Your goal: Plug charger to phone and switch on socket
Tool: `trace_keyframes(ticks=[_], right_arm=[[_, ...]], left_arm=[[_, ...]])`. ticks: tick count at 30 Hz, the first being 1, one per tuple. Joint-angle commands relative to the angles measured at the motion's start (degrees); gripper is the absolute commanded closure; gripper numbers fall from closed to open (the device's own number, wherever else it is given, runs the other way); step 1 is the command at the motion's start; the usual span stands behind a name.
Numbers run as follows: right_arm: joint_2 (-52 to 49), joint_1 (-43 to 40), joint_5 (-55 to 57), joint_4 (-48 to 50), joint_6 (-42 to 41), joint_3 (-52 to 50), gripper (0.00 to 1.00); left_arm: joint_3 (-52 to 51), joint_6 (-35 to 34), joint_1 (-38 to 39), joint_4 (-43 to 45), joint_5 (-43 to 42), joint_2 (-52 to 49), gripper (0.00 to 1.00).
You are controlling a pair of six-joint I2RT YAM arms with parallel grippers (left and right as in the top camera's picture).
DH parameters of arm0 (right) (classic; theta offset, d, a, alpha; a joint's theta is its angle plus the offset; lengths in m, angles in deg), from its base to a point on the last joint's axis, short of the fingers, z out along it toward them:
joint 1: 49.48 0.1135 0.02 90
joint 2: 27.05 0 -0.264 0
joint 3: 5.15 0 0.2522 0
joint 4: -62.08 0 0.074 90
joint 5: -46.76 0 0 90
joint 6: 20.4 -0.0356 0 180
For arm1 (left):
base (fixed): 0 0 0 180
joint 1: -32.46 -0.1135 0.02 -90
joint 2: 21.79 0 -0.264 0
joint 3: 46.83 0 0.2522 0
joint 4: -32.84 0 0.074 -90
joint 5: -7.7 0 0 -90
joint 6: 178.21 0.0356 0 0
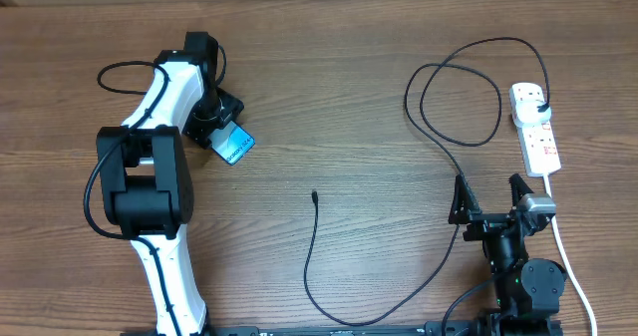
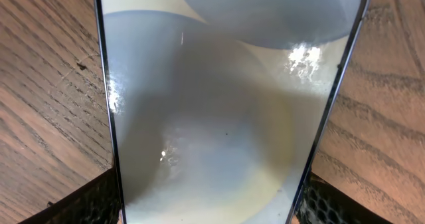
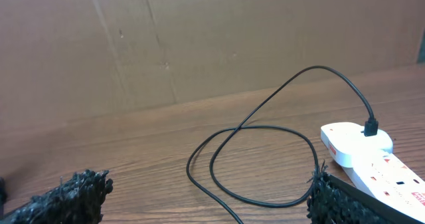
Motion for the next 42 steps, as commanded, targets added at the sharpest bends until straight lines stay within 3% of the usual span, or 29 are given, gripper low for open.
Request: trace_keyframes(ticks=[1, 7, 25, 42], right_arm=[[0.57, 0.33, 0.37, 0.17, 0.24, -0.61, 0.00], [0.57, 0.33, 0.37, 0.17, 0.24, -0.61, 0.00], [0.57, 0.33, 0.37, 0.17, 0.26, -0.61, 0.00], [0.57, 0.33, 0.37, 0.17, 0.24, -0.61, 0.00]], left_arm=[[-1.79, -1.14, 0.33, 1.16, -1.86, -1.46, 0.44], [-1.79, -1.14, 0.35, 1.44, -1.90, -1.46, 0.50], [-1.79, -1.14, 0.35, 1.60, -1.88, -1.46, 0.49], [-1.79, -0.83, 0.35, 1.55, -1.90, -1.46, 0.75]])
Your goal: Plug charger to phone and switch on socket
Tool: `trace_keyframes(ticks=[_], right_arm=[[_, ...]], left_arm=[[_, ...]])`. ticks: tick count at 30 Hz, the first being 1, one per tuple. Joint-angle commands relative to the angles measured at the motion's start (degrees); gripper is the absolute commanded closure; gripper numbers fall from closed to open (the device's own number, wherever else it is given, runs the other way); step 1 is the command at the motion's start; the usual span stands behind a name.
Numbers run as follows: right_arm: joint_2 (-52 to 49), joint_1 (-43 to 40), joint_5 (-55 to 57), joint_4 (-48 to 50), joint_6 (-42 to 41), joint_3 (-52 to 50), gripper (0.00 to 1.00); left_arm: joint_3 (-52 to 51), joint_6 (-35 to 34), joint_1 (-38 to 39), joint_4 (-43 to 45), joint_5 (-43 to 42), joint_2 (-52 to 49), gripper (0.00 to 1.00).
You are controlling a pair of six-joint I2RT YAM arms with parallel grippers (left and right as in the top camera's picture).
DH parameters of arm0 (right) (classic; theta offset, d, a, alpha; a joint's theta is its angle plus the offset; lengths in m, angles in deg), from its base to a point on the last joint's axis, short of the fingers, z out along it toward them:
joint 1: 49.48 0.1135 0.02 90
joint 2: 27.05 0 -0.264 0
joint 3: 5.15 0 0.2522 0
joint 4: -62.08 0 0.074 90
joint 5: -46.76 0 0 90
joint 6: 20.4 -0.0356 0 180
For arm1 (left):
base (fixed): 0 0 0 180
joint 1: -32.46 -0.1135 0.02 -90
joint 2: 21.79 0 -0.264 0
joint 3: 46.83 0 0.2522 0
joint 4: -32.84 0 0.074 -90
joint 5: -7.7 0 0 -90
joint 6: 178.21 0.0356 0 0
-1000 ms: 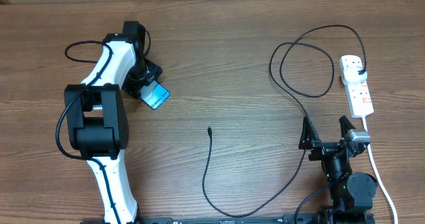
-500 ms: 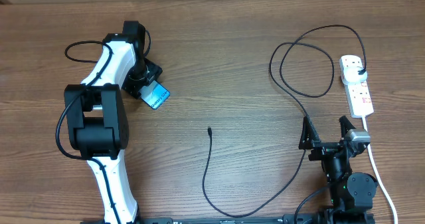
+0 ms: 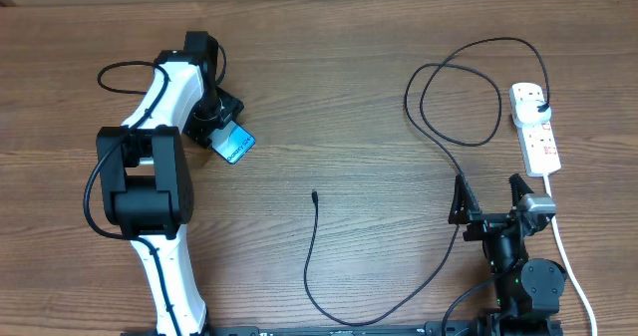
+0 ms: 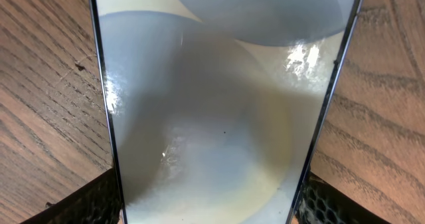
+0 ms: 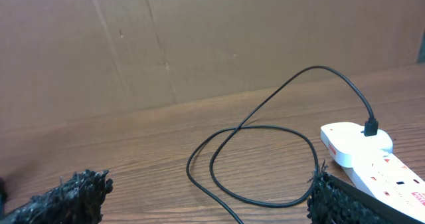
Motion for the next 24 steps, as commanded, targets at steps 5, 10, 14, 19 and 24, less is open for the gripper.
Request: trace_keyframes(ticks=[5, 10, 14, 19, 24], right_arm=[[0.57, 0.33, 0.37, 0.17, 0.24, -0.61, 0.00], [0.57, 0.33, 0.37, 0.17, 0.24, -0.61, 0.00], [0.57, 0.33, 0.35, 0.17, 0.22, -0.61, 0.00], [0.57, 0.33, 0.35, 0.17, 0.22, -0.61, 0.00], [0.57, 0.33, 0.37, 0.17, 0.24, -0.61, 0.00]], left_arm=[[-1.77, -0.72, 0.35, 1.36, -1.90, -1.51, 0.82], [-1.77, -0.72, 0.35, 1.36, -1.90, -1.51, 0.89], [-1.77, -0.72, 0.35, 1.36, -1.95, -1.51, 0.91], [-1.75, -0.74, 0.33, 1.40, -2.03, -1.51, 0.96], [-1.75, -0.74, 0.35, 1.90, -3.41, -1.51, 0.96]])
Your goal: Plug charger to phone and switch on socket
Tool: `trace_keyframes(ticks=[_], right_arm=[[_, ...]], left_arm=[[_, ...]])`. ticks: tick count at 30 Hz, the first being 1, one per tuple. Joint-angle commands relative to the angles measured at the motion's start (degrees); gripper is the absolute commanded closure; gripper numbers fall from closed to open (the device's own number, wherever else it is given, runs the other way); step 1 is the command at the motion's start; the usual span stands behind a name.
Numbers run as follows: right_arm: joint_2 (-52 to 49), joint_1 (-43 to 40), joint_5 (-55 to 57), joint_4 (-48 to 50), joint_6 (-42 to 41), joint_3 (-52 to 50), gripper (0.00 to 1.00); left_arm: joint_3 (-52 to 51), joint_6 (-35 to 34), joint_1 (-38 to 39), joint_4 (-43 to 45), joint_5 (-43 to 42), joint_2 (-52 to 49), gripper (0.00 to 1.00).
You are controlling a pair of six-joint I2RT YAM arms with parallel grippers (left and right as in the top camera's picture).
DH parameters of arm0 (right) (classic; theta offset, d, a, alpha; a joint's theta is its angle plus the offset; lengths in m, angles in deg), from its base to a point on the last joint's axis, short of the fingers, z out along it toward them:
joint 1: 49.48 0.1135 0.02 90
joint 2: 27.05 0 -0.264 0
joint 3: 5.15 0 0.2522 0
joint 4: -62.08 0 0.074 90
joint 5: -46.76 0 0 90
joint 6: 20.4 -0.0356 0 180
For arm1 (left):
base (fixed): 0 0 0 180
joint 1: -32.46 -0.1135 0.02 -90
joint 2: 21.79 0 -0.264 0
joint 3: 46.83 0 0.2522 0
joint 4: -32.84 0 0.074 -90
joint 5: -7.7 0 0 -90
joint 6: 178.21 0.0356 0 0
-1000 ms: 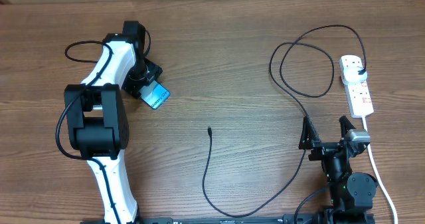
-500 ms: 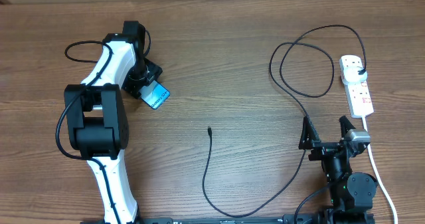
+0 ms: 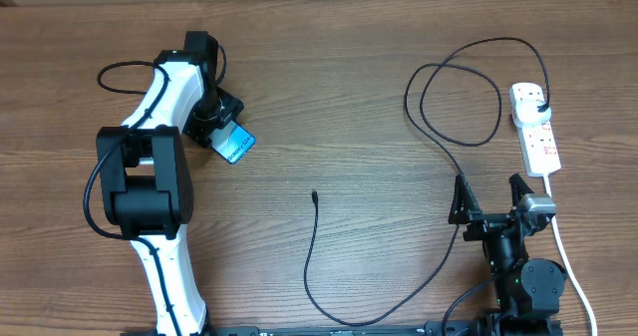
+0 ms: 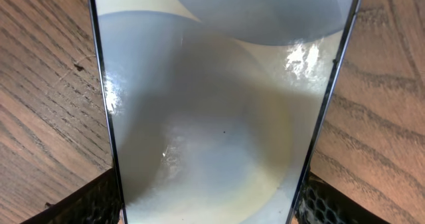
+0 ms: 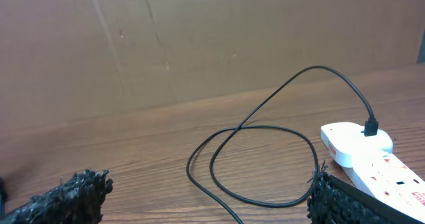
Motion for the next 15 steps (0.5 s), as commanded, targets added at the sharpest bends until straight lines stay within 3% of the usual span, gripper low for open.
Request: trace_keyframes(ticks=[1, 15], right_arm=[[0.57, 0.33, 0.39, 0.17, 0.22, -0.61, 0.00], [0.57, 0.33, 0.39, 0.17, 0.22, -0.61, 0.00]], left_arm=[[-1.75, -0.76, 0.35, 1.79, -3.30, -1.51, 0.96], [-1.68, -0.70, 0.33, 1.77, -4.79, -1.46, 0.96]])
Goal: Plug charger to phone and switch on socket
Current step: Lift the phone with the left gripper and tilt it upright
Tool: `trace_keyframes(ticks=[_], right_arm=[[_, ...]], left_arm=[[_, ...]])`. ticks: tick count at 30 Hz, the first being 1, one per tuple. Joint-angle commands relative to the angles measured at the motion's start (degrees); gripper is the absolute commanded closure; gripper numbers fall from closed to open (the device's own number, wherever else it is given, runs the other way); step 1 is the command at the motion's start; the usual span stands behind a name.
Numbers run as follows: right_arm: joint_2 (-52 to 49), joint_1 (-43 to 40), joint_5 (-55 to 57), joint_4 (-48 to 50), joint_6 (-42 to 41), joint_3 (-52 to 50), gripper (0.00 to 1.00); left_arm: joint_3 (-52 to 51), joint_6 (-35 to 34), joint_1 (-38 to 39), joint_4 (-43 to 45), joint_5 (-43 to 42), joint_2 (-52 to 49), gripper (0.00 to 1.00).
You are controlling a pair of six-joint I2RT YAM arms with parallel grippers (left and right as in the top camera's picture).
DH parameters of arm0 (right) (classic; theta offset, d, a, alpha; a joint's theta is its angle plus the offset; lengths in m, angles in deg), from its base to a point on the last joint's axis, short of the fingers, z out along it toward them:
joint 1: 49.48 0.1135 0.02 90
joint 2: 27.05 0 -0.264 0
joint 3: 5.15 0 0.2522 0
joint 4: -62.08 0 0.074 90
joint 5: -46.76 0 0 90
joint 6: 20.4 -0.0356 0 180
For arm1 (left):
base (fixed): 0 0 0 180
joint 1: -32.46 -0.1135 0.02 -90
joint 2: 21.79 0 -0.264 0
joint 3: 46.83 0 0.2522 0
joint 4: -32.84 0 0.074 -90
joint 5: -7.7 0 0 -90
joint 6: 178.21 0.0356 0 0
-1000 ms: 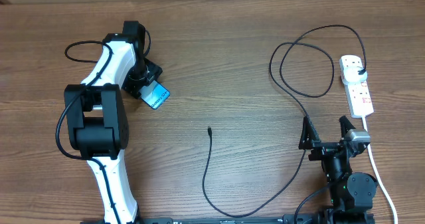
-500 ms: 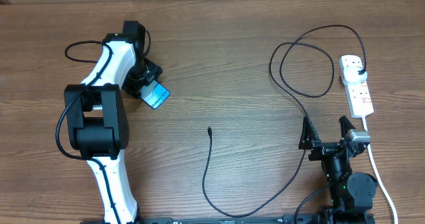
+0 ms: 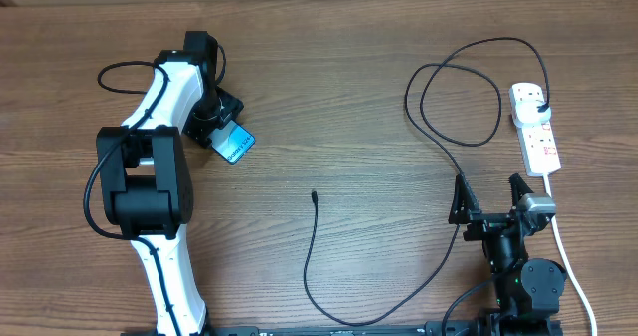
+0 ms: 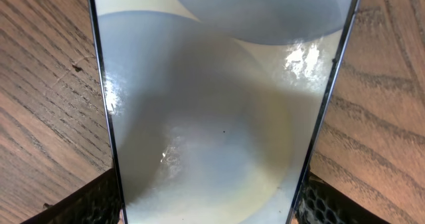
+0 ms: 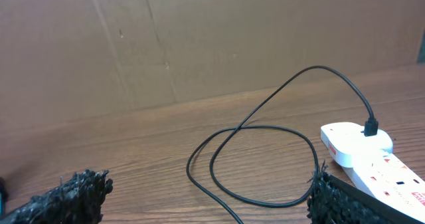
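The phone [image 3: 237, 144] lies at the table's upper left, its blue end sticking out from my left gripper [image 3: 223, 135]. In the left wrist view the phone's glossy screen [image 4: 212, 104] fills the frame, and the left gripper [image 4: 207, 207] is shut on its two long edges. The black charger cable [image 3: 311, 256] has its free plug [image 3: 314, 194] at mid-table. It loops right to the white socket strip [image 3: 538, 137], where its other end is plugged in. My right gripper [image 3: 488, 200] stands open near the front right, holding nothing. The right wrist view shows the cable loop [image 5: 265, 154] and the strip [image 5: 362, 151].
The wooden table [image 3: 359, 97] ends at a brown cardboard wall [image 5: 199, 38] along the back. The strip's white lead [image 3: 568, 256] runs down the right side past my right arm's base [image 3: 523, 281].
My left gripper stood round the phone at every moment. The phone's edges shifted a little in the left wrist view between the oldest moment and the one after, then stayed. The cable, strip and right arm have not moved.
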Motion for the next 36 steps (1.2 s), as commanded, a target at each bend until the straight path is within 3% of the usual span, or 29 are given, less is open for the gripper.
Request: trace_keyframes(ticks=[1, 14, 22, 36], right_arm=[[0.57, 0.33, 0.35, 0.15, 0.22, -0.61, 0.00], [0.57, 0.33, 0.35, 0.15, 0.22, -0.61, 0.00], [0.57, 0.33, 0.37, 0.15, 0.22, -0.61, 0.00], [0.57, 0.33, 0.37, 0.15, 0.22, -0.61, 0.00]], left_arm=[[-1.62, -0.68, 0.33, 1.64, -4.83, -1.46, 0.96], [3.80, 2.29, 0.35, -2.21, -5.16, -1.38, 0.96], [7.21, 2.34, 0.33, -3.15, -9.70, -1.36, 0.96], [14.84, 2.75, 0.33, -2.99, -34.10, -1.38, 0.96]])
